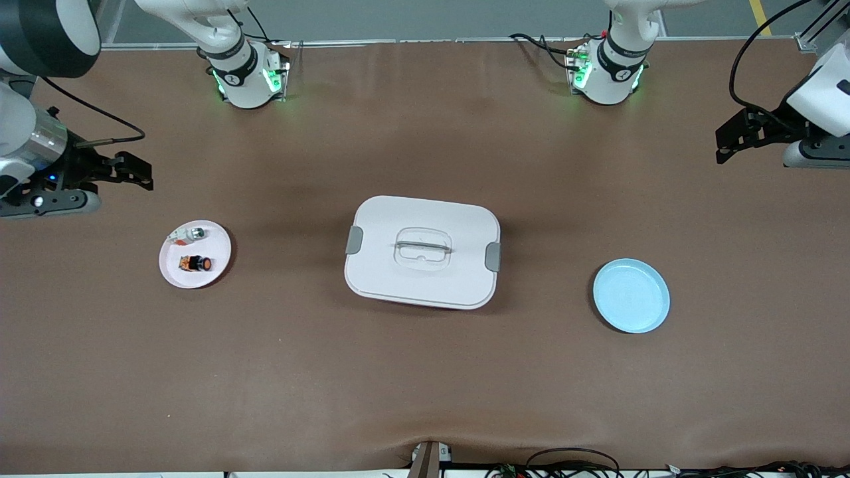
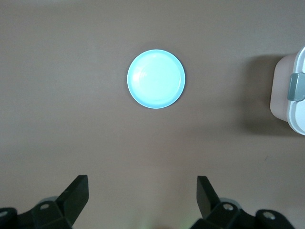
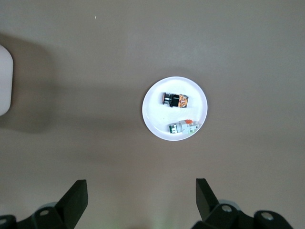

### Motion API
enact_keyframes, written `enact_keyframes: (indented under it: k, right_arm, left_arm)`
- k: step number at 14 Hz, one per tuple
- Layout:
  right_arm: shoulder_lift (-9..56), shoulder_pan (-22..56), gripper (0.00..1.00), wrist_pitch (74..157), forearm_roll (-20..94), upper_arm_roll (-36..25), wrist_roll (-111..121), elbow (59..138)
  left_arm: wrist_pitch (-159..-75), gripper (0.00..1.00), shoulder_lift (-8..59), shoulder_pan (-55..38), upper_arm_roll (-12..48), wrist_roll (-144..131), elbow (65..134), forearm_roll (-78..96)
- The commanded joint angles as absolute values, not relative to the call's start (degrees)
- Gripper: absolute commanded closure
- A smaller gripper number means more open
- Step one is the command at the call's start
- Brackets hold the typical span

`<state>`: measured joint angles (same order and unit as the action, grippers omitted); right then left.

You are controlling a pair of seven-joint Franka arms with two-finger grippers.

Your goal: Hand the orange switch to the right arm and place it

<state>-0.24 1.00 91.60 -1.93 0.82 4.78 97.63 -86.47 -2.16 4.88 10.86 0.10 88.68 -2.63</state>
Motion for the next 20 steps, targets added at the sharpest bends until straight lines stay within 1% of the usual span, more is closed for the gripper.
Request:
enact_keyframes:
  k: [1, 5, 11, 13, 18, 20]
  right_arm:
    - [1.5, -0.9, 0.0, 90.4, 1.1, 1.1, 3.8, 94.0]
    - [1.6, -3.2, 0.0, 89.7, 2.0, 1.0, 4.2, 92.1]
    - [1.4, -4.7, 0.0, 89.3, 2.2, 1.0, 3.9, 86.2]
    - [1.1, -4.5, 0.0, 86.0, 1.4, 1.2, 4.6, 86.2]
    - [0.9, -4.0, 0.0, 85.3, 1.7, 1.6, 3.7, 87.4]
    - [0.2, -3.6, 0.0, 86.3, 2.1, 1.6, 3.7, 88.3]
  left_arm:
    - [-87.4, 0.0, -3.9, 5.1, 11.2, 0.8, 90.2, -3.2]
    - [-87.4, 0.0, -3.8, 5.0, 11.2, 0.7, 90.2, -3.2]
    - [-87.4, 0.0, -3.8, 5.1, 11.2, 0.7, 90.1, -3.1]
    - [-87.4, 0.0, -3.8, 5.1, 11.2, 0.7, 90.1, -3.2]
    - [-87.4, 0.0, -3.8, 5.1, 11.2, 0.7, 90.1, -3.1]
    - [-87.4, 0.0, -3.8, 5.1, 11.2, 0.7, 90.1, -3.2]
